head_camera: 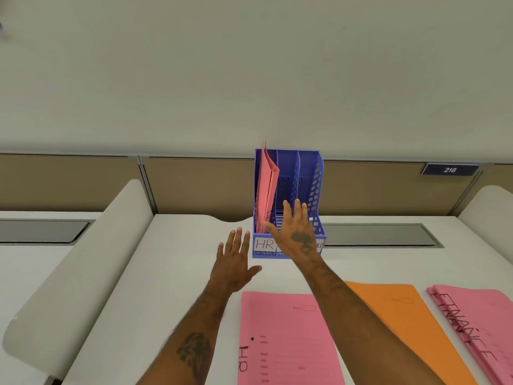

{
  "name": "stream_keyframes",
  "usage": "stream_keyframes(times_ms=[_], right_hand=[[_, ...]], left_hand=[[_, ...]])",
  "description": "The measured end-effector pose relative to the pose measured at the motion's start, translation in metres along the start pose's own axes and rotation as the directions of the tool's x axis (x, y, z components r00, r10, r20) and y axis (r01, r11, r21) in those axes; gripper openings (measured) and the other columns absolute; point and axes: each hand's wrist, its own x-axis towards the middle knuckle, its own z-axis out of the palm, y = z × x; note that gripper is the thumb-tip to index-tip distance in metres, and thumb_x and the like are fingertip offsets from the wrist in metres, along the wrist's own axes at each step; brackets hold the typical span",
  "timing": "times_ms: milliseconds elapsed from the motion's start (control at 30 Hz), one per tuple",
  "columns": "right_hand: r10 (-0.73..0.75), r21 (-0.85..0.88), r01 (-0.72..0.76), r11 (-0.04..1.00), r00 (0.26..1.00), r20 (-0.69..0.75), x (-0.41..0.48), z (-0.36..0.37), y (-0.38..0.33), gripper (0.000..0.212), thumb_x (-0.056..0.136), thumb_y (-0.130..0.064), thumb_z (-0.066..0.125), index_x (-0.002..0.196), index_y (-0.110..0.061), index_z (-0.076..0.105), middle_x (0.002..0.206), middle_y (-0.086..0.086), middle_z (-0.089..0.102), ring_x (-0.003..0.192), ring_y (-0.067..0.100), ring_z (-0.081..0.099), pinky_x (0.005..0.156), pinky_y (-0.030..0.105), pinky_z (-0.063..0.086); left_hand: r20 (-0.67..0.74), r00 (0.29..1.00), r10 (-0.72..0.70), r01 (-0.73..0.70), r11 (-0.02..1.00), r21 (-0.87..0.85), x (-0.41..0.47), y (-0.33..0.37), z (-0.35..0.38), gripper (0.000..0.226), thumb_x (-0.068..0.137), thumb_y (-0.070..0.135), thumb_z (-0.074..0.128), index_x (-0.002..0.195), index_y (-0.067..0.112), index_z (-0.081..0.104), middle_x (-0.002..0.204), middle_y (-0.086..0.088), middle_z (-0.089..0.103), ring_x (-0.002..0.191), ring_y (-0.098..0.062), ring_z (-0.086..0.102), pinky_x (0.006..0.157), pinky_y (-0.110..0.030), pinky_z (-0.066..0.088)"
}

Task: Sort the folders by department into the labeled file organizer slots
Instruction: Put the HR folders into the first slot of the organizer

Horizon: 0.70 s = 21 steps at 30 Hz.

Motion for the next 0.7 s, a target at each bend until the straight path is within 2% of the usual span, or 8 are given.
stream_keyframes(times_ms=[167,300,467,567,700], right_hand=[[-0.043,-0.045,0.042,0.998,0.999,-0.008,-0.042,-0.009,0.024,0.093,0.082,-0.077,0.018,0.155,-0.021,0.009,0.163,0.013,-0.002,0.149,0.031,-0.005,0.117,0.055,0.013],[-0.071,-0.086,0.071,0.994,0.997,0.012,-0.079,-0.013,0.048,0.089,0.086,-0.074,0.023,0.155,-0.019,0.012,0.162,0.014,-0.001,0.149,0.032,-0.005,0.117,0.056,0.009],[-0.077,-0.145,0.087,0.986,0.994,0.074,-0.127,-0.009,0.080,0.093,0.082,-0.077,0.006,0.155,-0.019,0.011,0.162,0.015,0.000,0.149,0.033,-0.003,0.116,0.057,0.009],[-0.075,-0.168,0.094,0.981,0.990,0.115,-0.156,-0.004,0.097,0.092,0.083,-0.076,0.004,0.155,-0.019,0.012,0.162,0.016,0.002,0.149,0.034,-0.001,0.116,0.057,0.010],[-0.062,-0.160,0.091,0.983,0.983,0.173,-0.191,0.007,0.119,0.091,0.084,-0.076,0.008,0.155,-0.020,0.012,0.162,0.015,0.000,0.149,0.033,-0.004,0.116,0.056,0.007]], left_hand=[[-0.036,0.998,0.047,-0.044,0.996,0.077,-0.031,0.006,-0.004,0.092,0.092,0.072,0.030,0.155,0.026,-0.019,0.163,-0.004,-0.025,0.150,-0.026,-0.023,0.120,-0.051,-0.009],[-0.055,0.997,0.059,-0.053,0.992,0.112,-0.057,0.015,-0.003,0.090,0.092,0.073,0.024,0.155,0.026,-0.018,0.163,-0.004,-0.025,0.150,-0.025,-0.023,0.120,-0.052,-0.011],[-0.042,0.998,0.055,-0.050,0.993,0.108,-0.088,0.030,0.013,0.092,0.087,0.077,0.017,0.155,0.026,-0.019,0.163,-0.004,-0.025,0.150,-0.025,-0.024,0.119,-0.052,-0.013],[-0.029,0.999,0.037,-0.033,0.992,0.126,-0.105,0.042,0.024,0.095,0.081,0.081,0.006,0.155,0.025,-0.018,0.163,-0.004,-0.024,0.150,-0.025,-0.023,0.119,-0.052,-0.011],[-0.005,1.000,0.019,-0.018,0.991,0.136,-0.131,0.060,0.044,0.091,0.088,0.077,0.014,0.156,0.024,-0.016,0.164,-0.005,-0.022,0.151,-0.025,-0.022,0.119,-0.052,-0.010]])
